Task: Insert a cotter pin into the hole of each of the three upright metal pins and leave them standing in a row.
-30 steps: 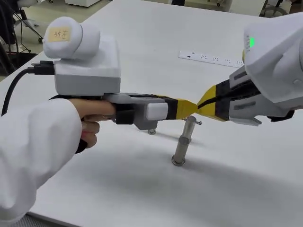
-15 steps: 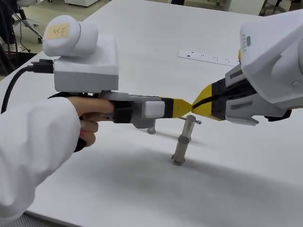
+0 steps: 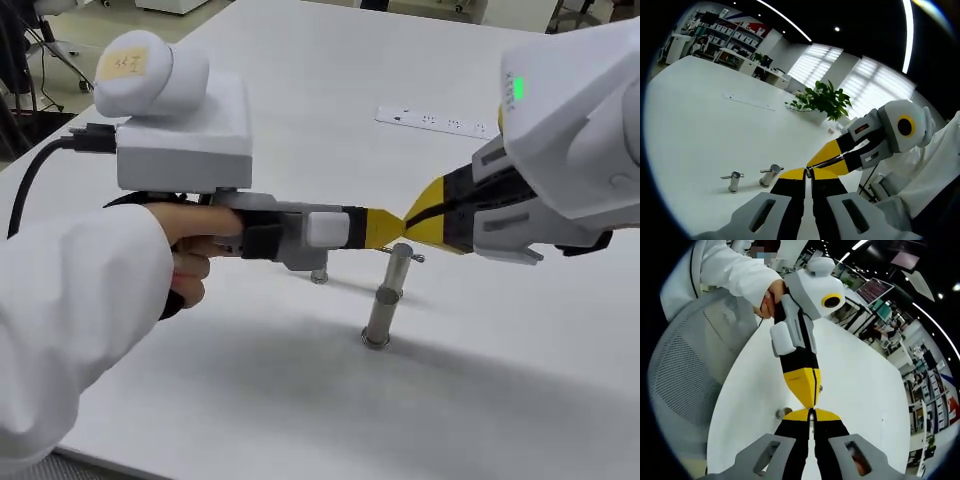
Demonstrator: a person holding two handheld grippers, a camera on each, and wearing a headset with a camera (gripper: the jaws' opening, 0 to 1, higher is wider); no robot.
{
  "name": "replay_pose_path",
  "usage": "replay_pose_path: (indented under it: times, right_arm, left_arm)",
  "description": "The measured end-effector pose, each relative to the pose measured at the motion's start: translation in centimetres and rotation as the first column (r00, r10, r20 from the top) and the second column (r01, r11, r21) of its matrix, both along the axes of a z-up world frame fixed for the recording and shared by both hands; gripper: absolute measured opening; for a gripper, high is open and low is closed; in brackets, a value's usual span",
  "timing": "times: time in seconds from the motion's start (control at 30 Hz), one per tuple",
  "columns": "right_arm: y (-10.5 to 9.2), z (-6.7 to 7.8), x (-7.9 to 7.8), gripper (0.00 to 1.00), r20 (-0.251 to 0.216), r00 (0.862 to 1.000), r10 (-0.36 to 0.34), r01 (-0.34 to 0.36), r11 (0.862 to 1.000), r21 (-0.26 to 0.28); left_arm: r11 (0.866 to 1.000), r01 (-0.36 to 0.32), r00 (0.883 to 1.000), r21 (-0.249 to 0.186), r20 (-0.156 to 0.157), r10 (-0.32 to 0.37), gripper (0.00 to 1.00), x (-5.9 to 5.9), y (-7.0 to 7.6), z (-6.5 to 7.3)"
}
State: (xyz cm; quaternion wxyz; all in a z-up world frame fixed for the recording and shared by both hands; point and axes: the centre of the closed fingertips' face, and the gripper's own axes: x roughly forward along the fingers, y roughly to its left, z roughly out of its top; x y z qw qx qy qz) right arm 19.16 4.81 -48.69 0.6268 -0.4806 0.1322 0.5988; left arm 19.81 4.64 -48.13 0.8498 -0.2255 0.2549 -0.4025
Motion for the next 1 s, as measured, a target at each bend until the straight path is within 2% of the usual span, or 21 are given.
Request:
replay_pose_path:
  times: [0.1, 0.17, 0.27, 0.33, 0.37, 0.53, 0.7, 0.77, 0.83, 0.93, 1.0]
  right_arm:
    - [0.0, 0.0, -0.1, 0.0, 0.001, 1.0, 0.007, -0.007, 1.0, -0.001]
    - [0.0, 0.0, -0.2, 0.0, -0.004, 1.0, 0.007, -0.007, 1.0, 0.0]
    - [0.1, 0.0, -0.3, 0.0, -0.001, 1.0, 0.016, -0.016, 1.0, 0.001]
    - [0.1, 0.0, -0.4, 0.0, -0.001, 1.0, 0.024, -0.024, 1.0, -0.004]
    - [0.1, 0.0, -0.5, 0.0, 0.0, 1.0, 0.027, -0.027, 1.0, -0.004]
    - [0.2, 0.2, -0.3, 0.0, 0.0, 1.0, 0.022, -0.022, 1.0, 0.009]
    - [0.2, 0.2, -0.3, 0.0, 0.004, 1.0, 0.024, -0.024, 1.0, 0.019]
    - [0.0, 0.1, -0.2, 0.0, -0.002, 1.0, 0.013, -0.013, 1.0, 0.023]
    - [-0.2, 0.1, 0.0, 0.04, 0.004, 1.0, -0.001, 0.001, 1.0, 0.024]
    - [-0.6, 0.0, 0.2, 0.06, -0.019, 1.0, -0.018, 0.019, 0.999, 0.034]
    - [-1.0, -0.1, 0.3, 0.07, -0.054, 0.998, -0.041, 0.044, 0.998, 0.044]
  left_arm:
    - [1.0, 0.007, 1.0, 0.001, -0.006, -0.007, 0.0, -0.1, 0.0, 0.0]
    - [1.0, 0.008, 1.0, -0.01, -0.028, -0.008, 0.0, -0.2, 0.0, -0.1]
    - [1.0, 0.009, 0.999, -0.014, -0.039, -0.01, 0.0, -0.3, 0.1, 0.0]
    - [1.0, 0.009, 0.998, -0.017, -0.062, -0.01, 0.0, -0.4, 0.0, -0.1]
    - [1.0, 0.007, 0.998, -0.015, -0.063, -0.008, 0.0, -0.4, 0.1, -0.1]
    - [1.0, 0.002, 1.0, 0.004, -0.03, -0.002, 0.0, -0.4, 0.1, 0.3]
    - [1.0, 0.003, 1.0, 0.01, -0.021, -0.002, 0.0, -0.4, 0.2, 0.3]
    - [1.0, 0.001, 1.0, 0.026, -0.01, -0.001, 0.0, -0.5, 0.3, 0.3]
    - [0.999, 0.009, 1.0, 0.047, 0.005, -0.009, 0.0, -0.7, 0.4, 0.2]
    - [0.999, 0.012, 1.0, 0.052, 0.01, -0.012, 0.0, -0.8, 0.4, 0.2]
    - [0.997, 0.022, 0.999, 0.076, 0.029, -0.025, 0.0, -1.0, 0.5, 0.1]
